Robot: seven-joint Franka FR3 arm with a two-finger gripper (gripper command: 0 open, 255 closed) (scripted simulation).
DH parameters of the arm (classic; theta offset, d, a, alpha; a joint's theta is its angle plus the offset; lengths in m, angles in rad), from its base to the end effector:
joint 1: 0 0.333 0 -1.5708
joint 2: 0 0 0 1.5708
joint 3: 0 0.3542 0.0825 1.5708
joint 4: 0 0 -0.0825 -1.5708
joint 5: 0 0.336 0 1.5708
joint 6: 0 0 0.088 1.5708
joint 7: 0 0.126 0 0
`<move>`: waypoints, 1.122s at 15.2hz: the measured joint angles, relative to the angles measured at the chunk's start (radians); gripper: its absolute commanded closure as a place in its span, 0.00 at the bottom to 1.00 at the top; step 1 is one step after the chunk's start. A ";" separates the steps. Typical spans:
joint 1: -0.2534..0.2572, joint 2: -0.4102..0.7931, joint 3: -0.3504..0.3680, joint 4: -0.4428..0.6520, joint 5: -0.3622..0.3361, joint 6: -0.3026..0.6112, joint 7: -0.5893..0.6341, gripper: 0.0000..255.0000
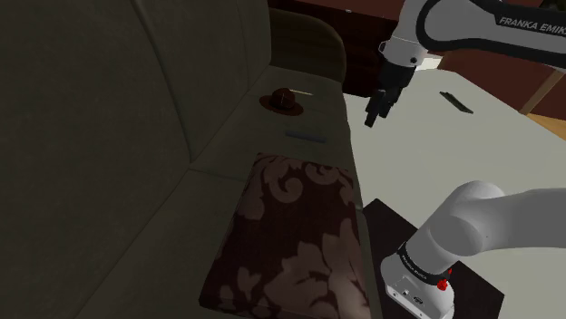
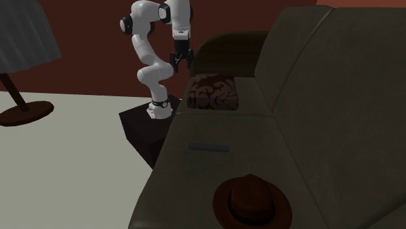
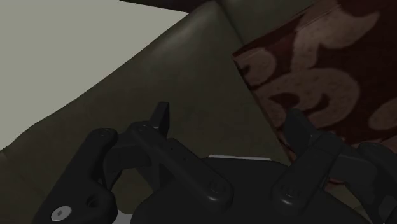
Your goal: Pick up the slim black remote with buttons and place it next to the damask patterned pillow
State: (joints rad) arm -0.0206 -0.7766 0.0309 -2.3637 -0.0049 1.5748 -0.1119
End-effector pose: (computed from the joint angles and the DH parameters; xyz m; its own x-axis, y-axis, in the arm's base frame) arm 0.2344 0.0054 0.5933 0.9935 0.1128 -0.0154 0.1132 -0.9933 0.0250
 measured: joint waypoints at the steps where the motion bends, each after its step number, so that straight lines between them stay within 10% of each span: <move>1: 0.000 0.000 0.000 0.000 0.000 0.000 0.000 0.00; 17: 0.020 0.496 -0.199 0.118 -0.038 0.358 -0.407 0.00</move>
State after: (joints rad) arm -0.0010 -0.2808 -0.1684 -2.2458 -0.0431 1.9323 -0.5185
